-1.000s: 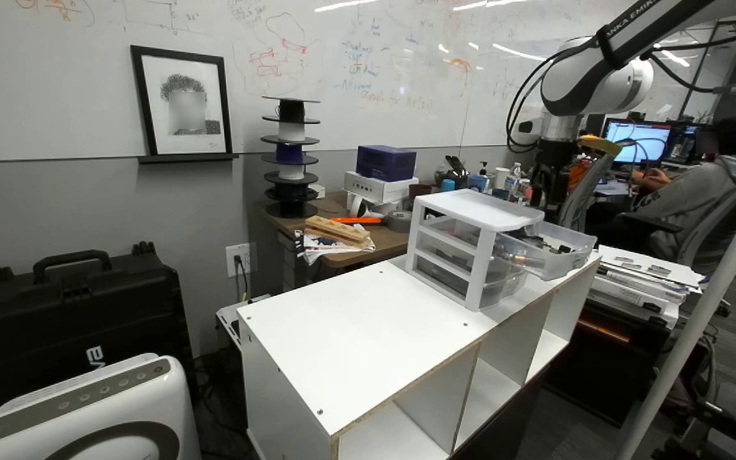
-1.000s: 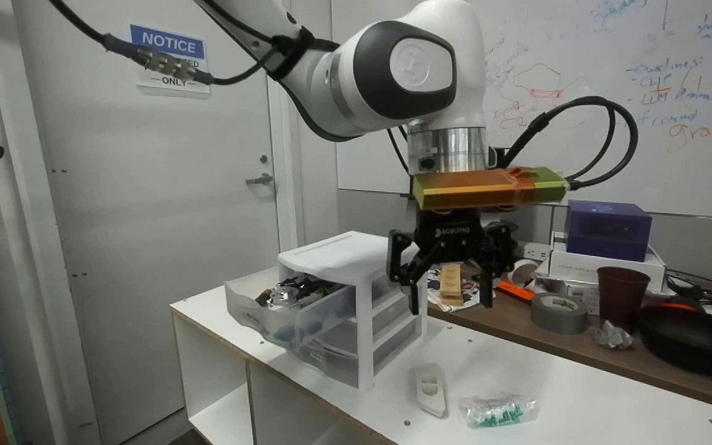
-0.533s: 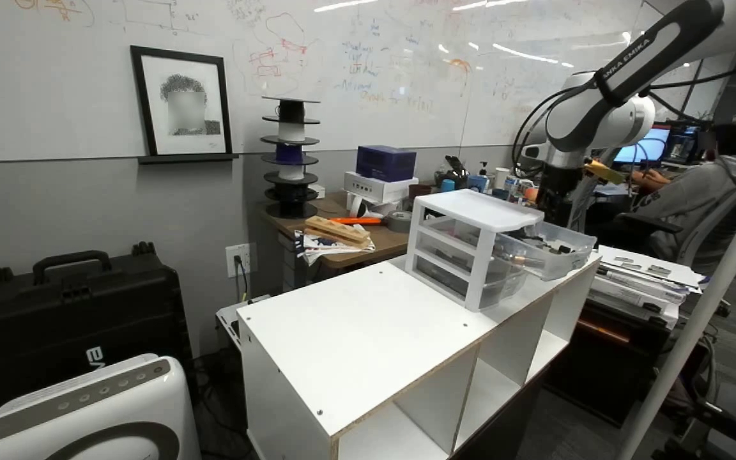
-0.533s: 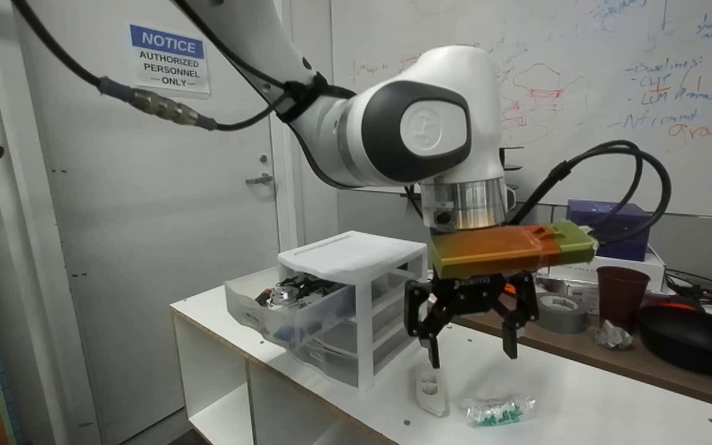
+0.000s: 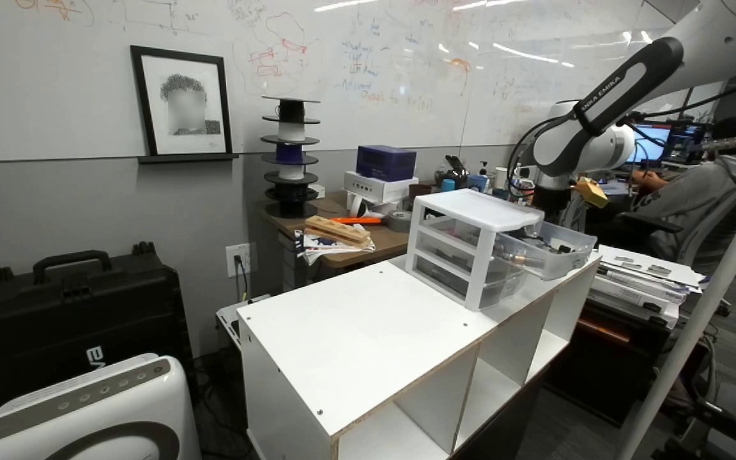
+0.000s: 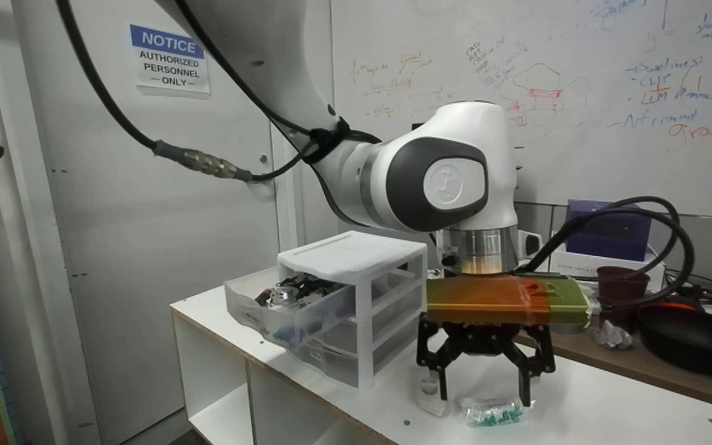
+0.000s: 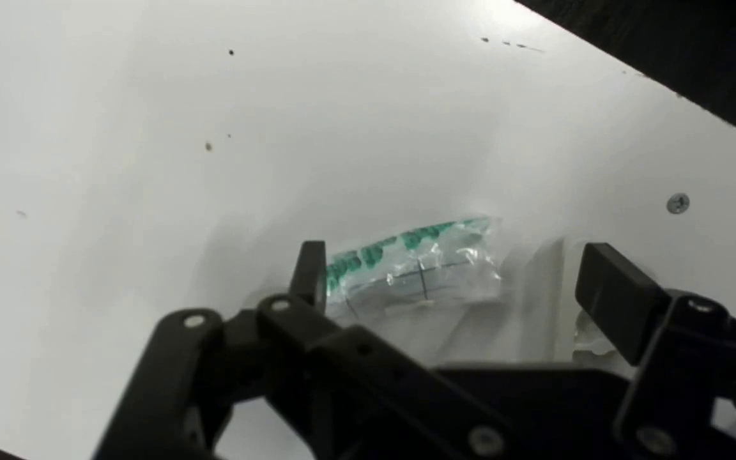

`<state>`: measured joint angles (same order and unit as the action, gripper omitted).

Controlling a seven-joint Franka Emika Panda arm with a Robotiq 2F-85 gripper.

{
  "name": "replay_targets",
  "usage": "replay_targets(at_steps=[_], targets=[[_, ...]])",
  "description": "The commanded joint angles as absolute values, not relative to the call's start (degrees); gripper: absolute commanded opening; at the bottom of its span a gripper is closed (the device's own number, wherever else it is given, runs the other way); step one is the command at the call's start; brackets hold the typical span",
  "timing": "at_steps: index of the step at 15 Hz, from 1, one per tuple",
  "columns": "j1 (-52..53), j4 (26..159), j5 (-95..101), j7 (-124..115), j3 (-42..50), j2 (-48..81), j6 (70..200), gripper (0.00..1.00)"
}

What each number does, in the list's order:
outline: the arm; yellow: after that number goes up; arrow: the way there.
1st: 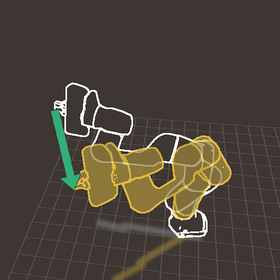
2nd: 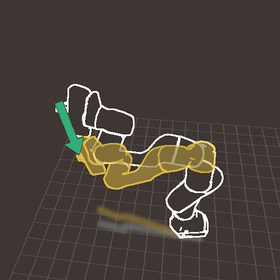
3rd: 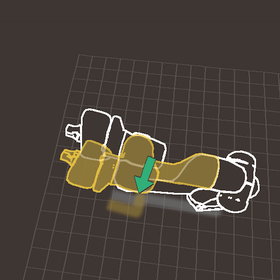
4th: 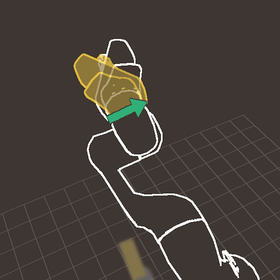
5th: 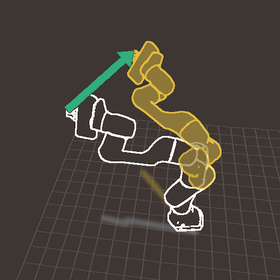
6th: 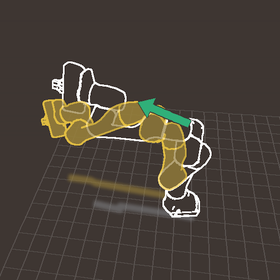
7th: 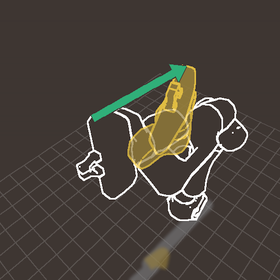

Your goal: Pick up the objects from the table, put them in the drawer and close the drawer.

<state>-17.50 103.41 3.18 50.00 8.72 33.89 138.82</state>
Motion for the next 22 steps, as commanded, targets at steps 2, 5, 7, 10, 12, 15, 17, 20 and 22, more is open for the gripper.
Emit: replay_targets(at_steps=[2, 5, 7, 10, 12, 15, 17, 20, 22], targets=[[-18.3, 103.9, 4.8, 40.7, 10.5, 31.9, 138.8, 1.0], [-18.9, 102.8, 4.3, 35.5, 10.7, 32.9, 137.8, 1.0], [-19.5, 101.1, 1.6, 30.0, 9.6, 34.2, 135.5, 1.0], [-19.6, 99.3, -1.3, 22.3, 8.2, 35.1, 131.7, 1.0], [-19.6, 97.8, -3.4, 18.1, 7.4, 35.7, 130.2, 1.0], [-19.2, 96.6, -4.3, 12.9, 7.7, 35.8, 130.5, 1.0], [-18.8, 96.5, -3.1, 10.2, 8.7, 36.1, 130.1, 1.0], [-18.7, 97.0, -2.5, 7.9, 9.5, 36.6, 128.8, 1.0], [-18.9, 96.3, -2.9, 7.0, 9.6, 37.9, 128.5, 1.0]])
